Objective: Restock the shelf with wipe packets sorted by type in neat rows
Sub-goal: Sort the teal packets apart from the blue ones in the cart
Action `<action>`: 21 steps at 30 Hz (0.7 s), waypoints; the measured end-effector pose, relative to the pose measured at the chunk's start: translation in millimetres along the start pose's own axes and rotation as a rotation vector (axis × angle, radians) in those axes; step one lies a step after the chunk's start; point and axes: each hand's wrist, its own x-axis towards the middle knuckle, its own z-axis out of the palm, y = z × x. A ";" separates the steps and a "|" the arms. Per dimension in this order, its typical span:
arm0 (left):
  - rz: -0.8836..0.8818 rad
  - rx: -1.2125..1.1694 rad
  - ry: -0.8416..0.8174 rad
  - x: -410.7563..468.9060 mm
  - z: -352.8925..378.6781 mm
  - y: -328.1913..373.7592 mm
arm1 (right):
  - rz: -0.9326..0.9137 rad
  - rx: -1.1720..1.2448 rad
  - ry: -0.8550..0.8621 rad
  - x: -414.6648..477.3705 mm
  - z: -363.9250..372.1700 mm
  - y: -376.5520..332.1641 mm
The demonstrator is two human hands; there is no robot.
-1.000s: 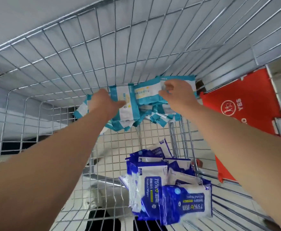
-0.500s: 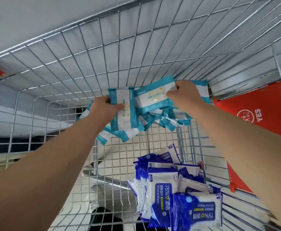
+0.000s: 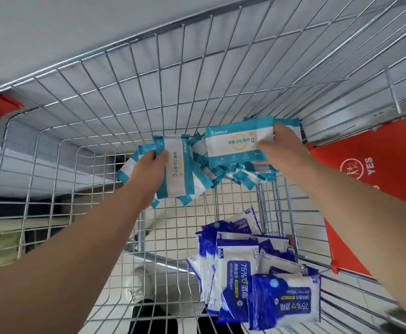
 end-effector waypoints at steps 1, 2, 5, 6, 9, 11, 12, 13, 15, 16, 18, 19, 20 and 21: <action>0.006 0.004 0.004 0.1 0.3 0.1 | -0.009 0.008 -0.002 -1.0 3.1 0.7; 0.023 0.010 0.006 0.1 0.6 0.1 | -0.013 0.022 -0.008 -3.3 6.7 0.2; 0.068 -0.060 -0.007 0.3 2.6 1.7 | -0.028 0.093 -0.055 -6.5 17.3 -0.1; 0.060 -0.113 -0.018 -1.0 3.7 3.8 | -0.030 0.116 -0.063 -9.0 20.8 -2.0; 0.005 -0.330 -0.041 -3.2 7.5 7.9 | 0.060 0.275 -0.099 -14.3 34.5 -1.5; -0.015 -0.412 -0.045 -8.6 10.8 11.6 | 0.107 0.292 -0.102 -15.6 44.0 1.6; -0.018 -0.428 -0.037 -11.0 12.4 12.9 | 0.120 0.285 -0.104 -16.7 47.4 2.3; -0.030 -0.447 -0.022 -11.9 13.9 13.2 | 0.136 0.296 -0.116 -18.0 50.4 2.1; -0.065 -0.516 0.009 -12.7 15.6 13.0 | 0.156 0.354 -0.171 -20.6 57.5 0.8; -0.087 -0.563 0.010 -14.7 16.3 13.1 | 0.162 0.384 -0.199 -22.5 61.6 -0.5; -0.089 -0.600 0.004 -17.2 17.8 8.9 | 0.179 0.386 -0.239 -25.9 70.1 -3.5; -0.076 -0.531 0.019 -18.1 18.1 4.8 | 0.181 0.348 -0.262 -27.0 74.0 -3.8; -0.064 -0.443 0.056 -19.6 16.0 1.2 | 0.174 0.295 -0.285 -28.0 77.3 -3.9; -0.059 -0.371 0.118 -18.9 10.6 -2.5 | 0.151 0.221 -0.297 -27.8 79.9 -3.6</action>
